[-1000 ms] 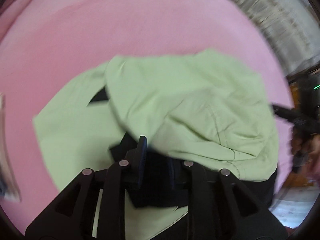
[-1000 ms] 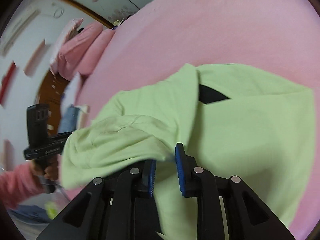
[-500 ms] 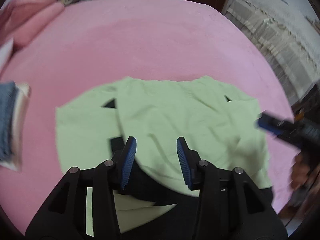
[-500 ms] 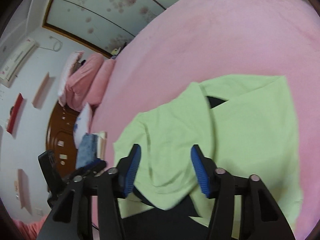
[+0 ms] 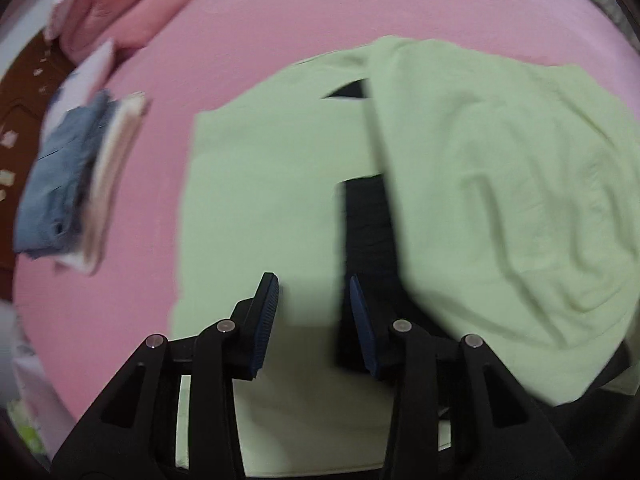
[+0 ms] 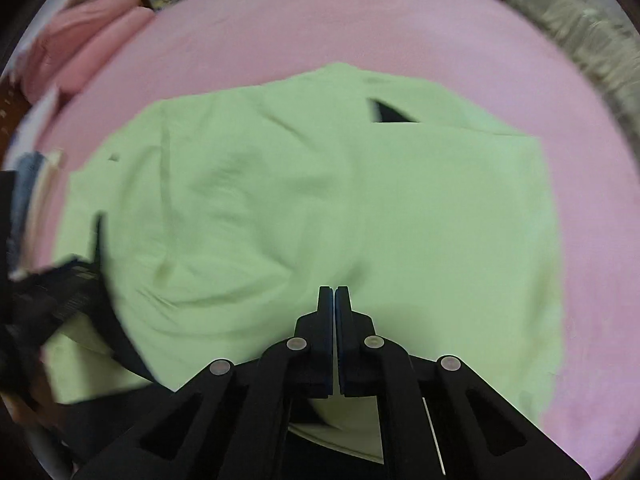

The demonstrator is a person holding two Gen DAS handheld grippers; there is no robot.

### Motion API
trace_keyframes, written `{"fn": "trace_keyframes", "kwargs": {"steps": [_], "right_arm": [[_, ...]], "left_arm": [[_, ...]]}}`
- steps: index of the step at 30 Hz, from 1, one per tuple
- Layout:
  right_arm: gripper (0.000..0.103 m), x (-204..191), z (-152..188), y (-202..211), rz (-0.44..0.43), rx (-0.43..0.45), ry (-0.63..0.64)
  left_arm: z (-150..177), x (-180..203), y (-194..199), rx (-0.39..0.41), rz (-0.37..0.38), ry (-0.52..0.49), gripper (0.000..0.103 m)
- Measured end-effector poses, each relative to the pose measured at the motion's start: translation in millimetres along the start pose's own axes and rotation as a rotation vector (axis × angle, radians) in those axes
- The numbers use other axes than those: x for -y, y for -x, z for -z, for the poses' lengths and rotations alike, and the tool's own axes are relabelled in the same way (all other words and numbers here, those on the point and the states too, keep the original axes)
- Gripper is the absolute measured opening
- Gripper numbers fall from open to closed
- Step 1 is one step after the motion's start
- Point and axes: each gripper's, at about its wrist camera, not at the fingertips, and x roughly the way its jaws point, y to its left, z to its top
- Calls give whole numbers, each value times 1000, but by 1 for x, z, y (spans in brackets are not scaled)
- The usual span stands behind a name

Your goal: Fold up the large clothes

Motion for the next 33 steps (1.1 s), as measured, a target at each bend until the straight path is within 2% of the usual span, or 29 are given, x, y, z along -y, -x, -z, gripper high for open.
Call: {"fn": "trace_keyframes", "kwargs": {"steps": [1,2,4,6,8,10,13,14,16,18,20,22,25,27,29,33], "right_arm": [[2,17,6,11,-33,18,-39],[2,35,13,24,-109,41,-91],[2,44,23,41,-238,69,-154],[2,40,32,54,-366,68,-169],[2,32,38,63,-388,38,-142],[2,2,48,56,-407,1,-111],[2,-19,67,47,-459,-67,-93],[2,-26,71,42,-450,-85,-90],[2,-35,77,28,-397,-112,-73],[2,-37,83,13,-260,-136,-34],[2,-29,87,9,-117,-138,-3],[2,-9,92,13,-66,-114,-64],[3,23,103,25,60,-110,-200],[3,50,116,39,72,-103,-333],[3,69,132,53,62,-96,-439],[3,83,165,73,87,-108,-509]], "left_arm": [[4,-10,5,-15,23,48,35],[9,-18,10,-22,59,89,35],[21,-31,31,-10,219,199,35],[28,-23,44,13,326,218,35],[32,-7,54,12,376,176,35],[32,12,60,3,391,106,35],[33,43,49,-27,362,-4,35],[34,49,40,-49,325,-37,35],[32,50,17,-98,314,-62,35],[30,46,10,-94,322,-58,37],[31,35,7,-80,270,-56,36],[35,18,2,-85,229,-27,37],[49,-14,-3,-126,167,65,37],[62,-33,-3,-159,169,100,37],[79,-49,3,-166,165,94,37],[119,-63,14,-188,64,-24,37]]}}
